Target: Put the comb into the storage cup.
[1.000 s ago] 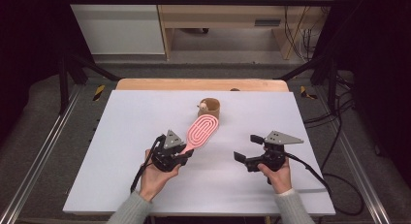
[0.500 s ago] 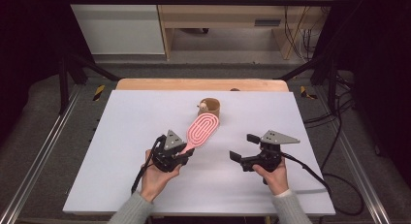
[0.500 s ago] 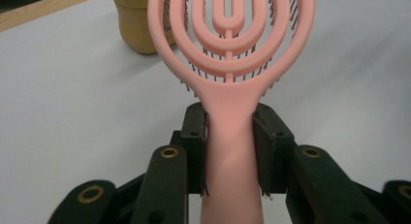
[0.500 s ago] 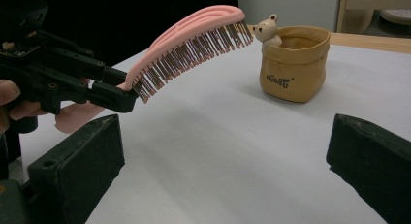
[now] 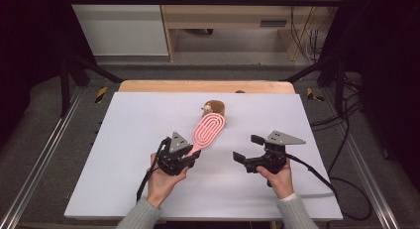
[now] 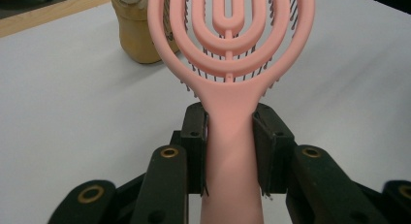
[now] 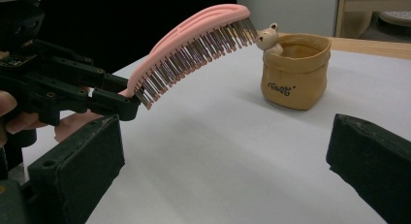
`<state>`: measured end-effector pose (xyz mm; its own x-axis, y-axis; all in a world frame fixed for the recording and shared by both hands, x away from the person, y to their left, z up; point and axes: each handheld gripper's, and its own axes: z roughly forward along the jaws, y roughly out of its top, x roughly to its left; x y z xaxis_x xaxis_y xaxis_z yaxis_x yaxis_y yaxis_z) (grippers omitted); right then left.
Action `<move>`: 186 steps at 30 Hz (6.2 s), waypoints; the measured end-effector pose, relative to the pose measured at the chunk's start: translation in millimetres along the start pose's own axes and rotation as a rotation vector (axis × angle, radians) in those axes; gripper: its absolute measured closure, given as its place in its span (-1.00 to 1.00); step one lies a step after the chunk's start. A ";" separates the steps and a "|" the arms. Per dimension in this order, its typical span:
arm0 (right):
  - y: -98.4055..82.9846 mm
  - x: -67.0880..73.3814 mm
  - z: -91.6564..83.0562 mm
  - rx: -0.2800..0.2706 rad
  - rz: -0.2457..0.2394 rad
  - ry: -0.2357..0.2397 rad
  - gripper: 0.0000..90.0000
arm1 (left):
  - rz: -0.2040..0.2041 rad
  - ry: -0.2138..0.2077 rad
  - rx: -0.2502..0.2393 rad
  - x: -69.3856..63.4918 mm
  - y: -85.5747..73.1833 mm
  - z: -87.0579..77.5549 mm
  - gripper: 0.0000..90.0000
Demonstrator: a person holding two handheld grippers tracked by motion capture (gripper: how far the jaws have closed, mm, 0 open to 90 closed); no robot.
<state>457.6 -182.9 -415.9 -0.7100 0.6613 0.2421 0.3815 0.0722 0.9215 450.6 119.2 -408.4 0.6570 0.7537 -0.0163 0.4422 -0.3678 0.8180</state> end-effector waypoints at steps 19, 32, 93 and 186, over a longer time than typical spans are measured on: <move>7.8 10.1 14.5 0.016 0.013 0.008 -0.99 | -0.052 0.048 -0.069 -3.4 -21.8 -4.5 0.53; 10.8 16.8 26.4 0.025 0.031 0.018 -0.98 | -0.070 0.045 -0.089 -7.1 -30.7 1.0 0.53; 13.0 15.2 49.7 0.052 0.123 0.013 -0.44 | 0.014 0.018 -0.112 -53.7 -20.8 17.0 0.53; 31.3 9.6 3.1 -0.075 0.179 0.067 0.41 | 0.021 -0.201 -0.170 -31.8 9.4 5.1 -0.59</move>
<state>464.5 -172.0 -385.7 -0.6731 0.6076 0.4217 0.4617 -0.1002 0.8813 437.0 89.0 -403.1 0.7804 0.6176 -0.0981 0.3292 -0.2723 0.9042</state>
